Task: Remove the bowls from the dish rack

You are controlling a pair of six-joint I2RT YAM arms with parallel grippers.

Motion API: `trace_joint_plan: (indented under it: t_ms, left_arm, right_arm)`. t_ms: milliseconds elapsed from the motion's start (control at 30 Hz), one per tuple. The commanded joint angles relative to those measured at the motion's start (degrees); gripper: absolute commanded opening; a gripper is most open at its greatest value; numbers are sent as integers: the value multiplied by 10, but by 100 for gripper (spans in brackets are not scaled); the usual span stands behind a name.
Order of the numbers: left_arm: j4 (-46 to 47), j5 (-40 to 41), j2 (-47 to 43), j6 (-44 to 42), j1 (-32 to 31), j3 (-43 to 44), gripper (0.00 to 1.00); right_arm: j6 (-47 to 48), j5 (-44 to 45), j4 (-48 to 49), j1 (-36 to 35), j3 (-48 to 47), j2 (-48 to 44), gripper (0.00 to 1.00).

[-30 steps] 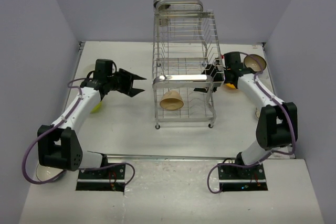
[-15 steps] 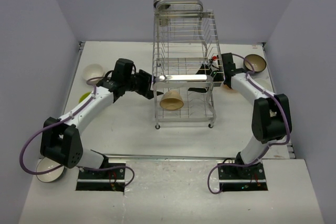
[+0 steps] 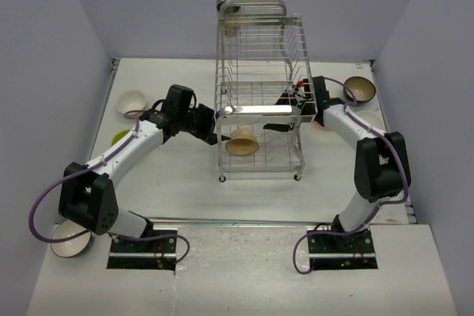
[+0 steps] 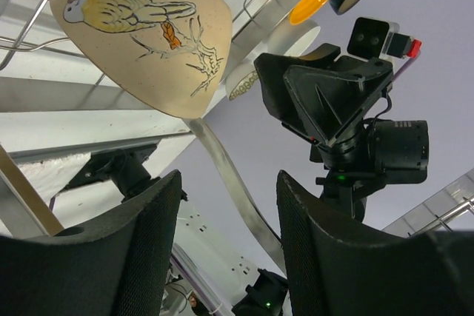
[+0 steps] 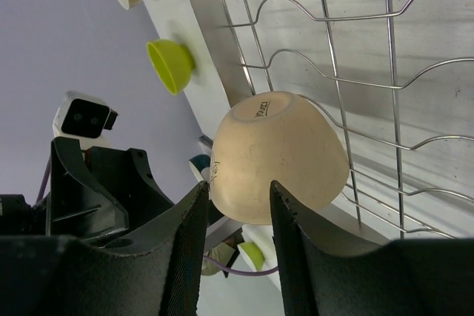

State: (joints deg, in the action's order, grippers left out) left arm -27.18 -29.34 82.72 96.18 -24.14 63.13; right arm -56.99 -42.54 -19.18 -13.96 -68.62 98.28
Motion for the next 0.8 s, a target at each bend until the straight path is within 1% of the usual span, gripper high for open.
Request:
trace_joint_plan:
  t_ms: [0,500,767]
  left_arm:
    - [-13,2,10,-18,-5,4,55]
    - [-13,5,62,-21,-29,11,56]
    - [27,23,75,-1,-34,10,56]
  right_arm:
    - [-9,11,14,-4,-14,10,40]
    - [-15,10,12,-5,-44,48,40]
    - [-21,11,20,-7,-39,49,40]
